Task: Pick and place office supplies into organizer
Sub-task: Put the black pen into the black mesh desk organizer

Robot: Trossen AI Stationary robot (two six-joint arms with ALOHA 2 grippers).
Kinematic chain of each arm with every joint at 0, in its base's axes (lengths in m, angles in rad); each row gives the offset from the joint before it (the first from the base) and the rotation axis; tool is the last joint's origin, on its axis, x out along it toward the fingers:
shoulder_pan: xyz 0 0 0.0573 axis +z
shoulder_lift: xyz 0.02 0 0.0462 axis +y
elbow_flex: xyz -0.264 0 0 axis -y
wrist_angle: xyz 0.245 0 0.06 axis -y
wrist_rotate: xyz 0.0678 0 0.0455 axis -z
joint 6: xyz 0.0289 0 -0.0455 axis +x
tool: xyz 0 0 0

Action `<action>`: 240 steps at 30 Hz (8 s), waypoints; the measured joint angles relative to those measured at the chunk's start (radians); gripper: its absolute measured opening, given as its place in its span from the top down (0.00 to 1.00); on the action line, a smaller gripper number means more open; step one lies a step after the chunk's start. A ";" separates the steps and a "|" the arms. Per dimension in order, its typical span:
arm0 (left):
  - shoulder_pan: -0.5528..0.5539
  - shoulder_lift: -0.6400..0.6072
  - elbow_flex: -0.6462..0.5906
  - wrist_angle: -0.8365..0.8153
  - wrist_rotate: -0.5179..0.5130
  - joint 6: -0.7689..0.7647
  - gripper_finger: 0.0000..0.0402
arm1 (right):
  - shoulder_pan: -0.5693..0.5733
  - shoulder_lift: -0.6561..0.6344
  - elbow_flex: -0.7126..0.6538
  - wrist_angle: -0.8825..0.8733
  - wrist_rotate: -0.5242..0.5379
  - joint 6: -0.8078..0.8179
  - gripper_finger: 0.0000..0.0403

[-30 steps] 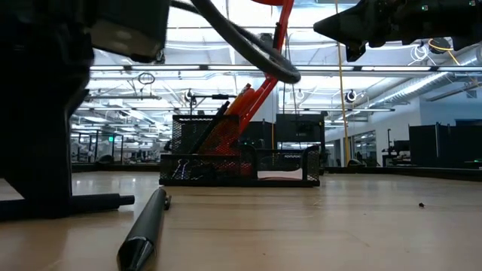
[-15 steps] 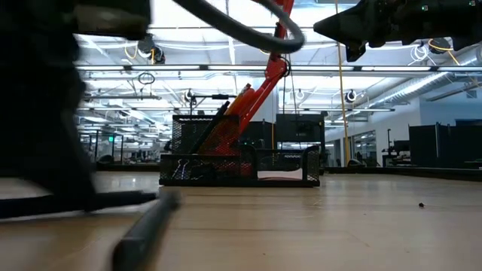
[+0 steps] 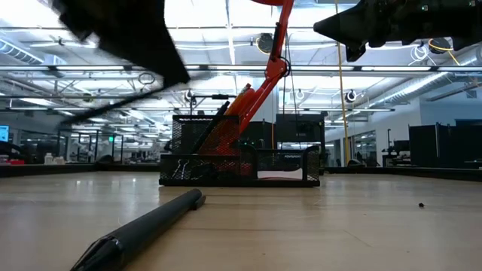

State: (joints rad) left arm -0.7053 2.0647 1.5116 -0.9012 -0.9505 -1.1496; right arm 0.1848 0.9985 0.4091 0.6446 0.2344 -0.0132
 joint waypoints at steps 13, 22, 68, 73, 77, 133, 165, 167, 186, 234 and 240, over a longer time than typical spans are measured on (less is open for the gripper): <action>0.051 -0.222 0.001 -0.293 -0.414 0.037 0.90 | 0.000 0.000 0.000 -0.005 0.000 0.000 0.99; 0.180 -0.315 0.001 -0.108 -0.215 0.452 0.90 | 0.000 0.000 0.000 0.000 0.000 -0.002 0.99; 0.780 -0.596 -0.992 1.685 1.038 1.321 0.90 | -0.002 0.034 -0.001 -0.029 0.030 0.001 0.99; 0.784 -0.597 -1.045 1.747 1.032 1.297 0.90 | -0.004 0.043 -0.002 -0.010 0.030 0.000 0.99; 0.785 -0.572 -1.046 1.747 1.029 1.297 0.90 | -0.012 0.043 -0.002 0.018 0.030 -0.002 0.99; 0.494 -0.900 -1.043 1.419 0.785 1.326 0.59 | -0.013 0.043 -0.001 0.004 0.026 -0.025 0.99; 0.214 -0.851 -1.373 1.748 0.424 1.104 0.98 | 0.349 0.663 0.172 0.272 -0.018 0.365 0.99; 0.221 -0.852 -1.373 1.743 0.357 1.051 0.99 | 0.350 0.693 0.244 0.246 0.003 0.388 0.98; 0.245 -0.852 -1.373 1.655 0.322 0.954 0.95 | 0.366 0.933 0.797 -0.361 0.234 0.946 0.52; 0.246 -0.916 -1.372 1.727 0.321 1.167 0.92 | 0.223 1.154 1.061 -0.808 -0.133 1.416 0.65; 0.246 -0.916 -1.372 1.726 0.323 1.141 0.92 | 0.222 1.157 1.062 -0.840 -0.128 1.433 0.66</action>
State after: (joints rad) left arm -0.4595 1.1488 0.1398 0.8252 -0.6273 -0.0090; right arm 0.4068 2.1551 1.4715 -0.1958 0.1064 1.4203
